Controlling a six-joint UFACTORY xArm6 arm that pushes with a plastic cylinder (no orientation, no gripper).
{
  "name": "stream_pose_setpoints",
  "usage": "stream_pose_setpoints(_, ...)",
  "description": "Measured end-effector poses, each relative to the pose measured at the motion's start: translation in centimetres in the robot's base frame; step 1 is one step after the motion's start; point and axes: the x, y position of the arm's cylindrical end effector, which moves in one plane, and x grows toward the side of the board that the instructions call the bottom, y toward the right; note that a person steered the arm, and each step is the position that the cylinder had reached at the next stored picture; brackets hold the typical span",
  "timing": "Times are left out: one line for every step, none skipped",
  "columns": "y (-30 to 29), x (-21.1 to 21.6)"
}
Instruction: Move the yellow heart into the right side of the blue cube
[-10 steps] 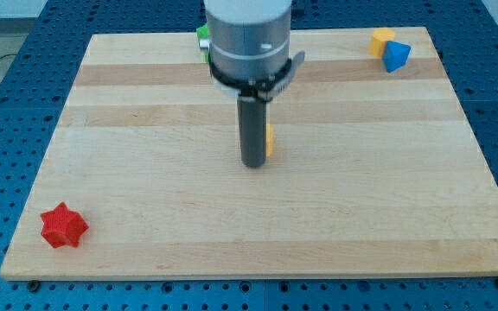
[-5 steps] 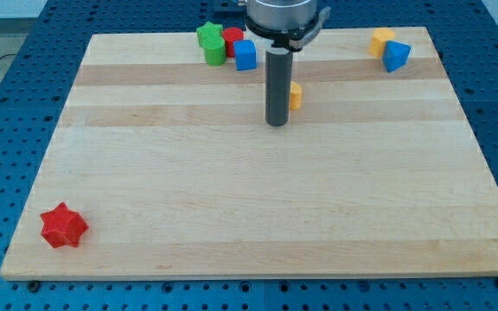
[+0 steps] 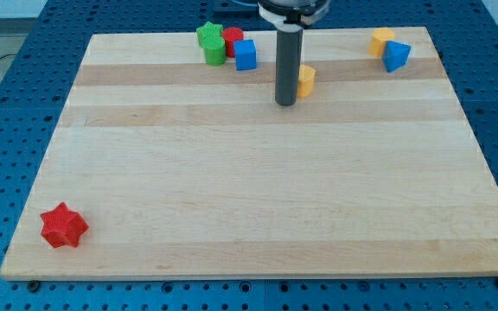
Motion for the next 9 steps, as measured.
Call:
stream_pose_setpoints(1.8, 0.9)
stream_pose_setpoints(3.2, -2.6)
stream_pose_setpoints(3.2, -7.6)
stream_pose_setpoints(3.2, -10.1)
stream_pose_setpoints(3.4, -9.4)
stream_pose_setpoints(5.7, -9.5)
stream_pose_setpoints(7.5, -12.1)
stream_pose_setpoints(6.3, -13.9)
stream_pose_setpoints(1.3, -13.9)
